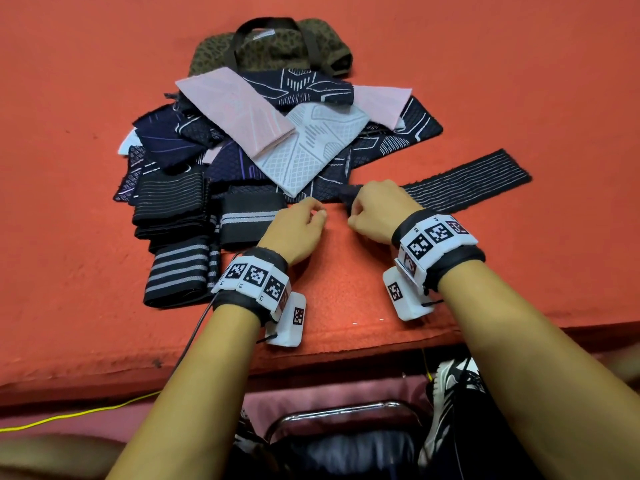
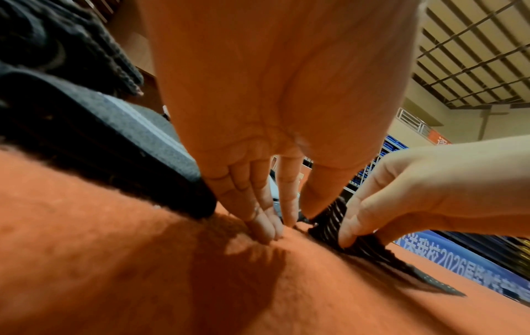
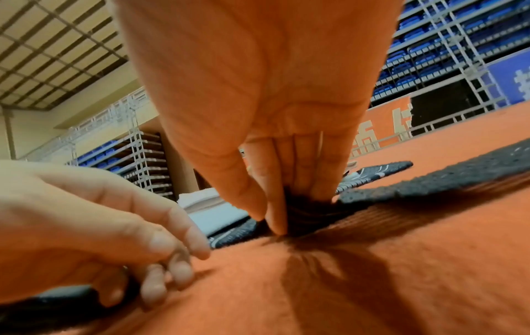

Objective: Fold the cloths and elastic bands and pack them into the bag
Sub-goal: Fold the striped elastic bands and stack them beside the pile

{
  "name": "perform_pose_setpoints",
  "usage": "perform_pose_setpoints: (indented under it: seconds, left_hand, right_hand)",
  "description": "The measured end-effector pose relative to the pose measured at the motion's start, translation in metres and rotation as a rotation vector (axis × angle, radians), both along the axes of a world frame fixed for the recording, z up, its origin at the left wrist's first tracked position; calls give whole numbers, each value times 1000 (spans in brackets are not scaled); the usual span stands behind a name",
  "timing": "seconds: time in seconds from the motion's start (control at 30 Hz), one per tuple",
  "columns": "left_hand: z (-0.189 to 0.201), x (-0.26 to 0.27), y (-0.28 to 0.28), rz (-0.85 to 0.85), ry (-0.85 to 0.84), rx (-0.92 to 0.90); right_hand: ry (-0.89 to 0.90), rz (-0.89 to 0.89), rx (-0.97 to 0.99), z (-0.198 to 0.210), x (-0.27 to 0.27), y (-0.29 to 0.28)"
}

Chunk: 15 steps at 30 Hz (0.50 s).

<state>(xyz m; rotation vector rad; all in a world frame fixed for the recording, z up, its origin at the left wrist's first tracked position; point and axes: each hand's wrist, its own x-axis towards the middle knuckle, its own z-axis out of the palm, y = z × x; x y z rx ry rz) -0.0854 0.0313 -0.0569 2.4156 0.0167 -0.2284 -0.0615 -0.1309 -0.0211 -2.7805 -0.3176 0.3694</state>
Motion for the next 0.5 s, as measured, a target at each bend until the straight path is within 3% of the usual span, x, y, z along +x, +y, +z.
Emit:
perform_pose_setpoints:
  seconds: [0.17, 0.3, 0.5]
  left_hand:
    - [3, -2, -1, 98, 17, -222]
    - [4, -5, -3, 87, 58, -334]
    - [3, -3, -2, 10, -30, -31]
  right_hand:
    - [94, 84, 113, 13, -9, 7]
    - [132, 151, 66, 9, -14, 12]
    - [152, 170, 44, 0, -15, 15]
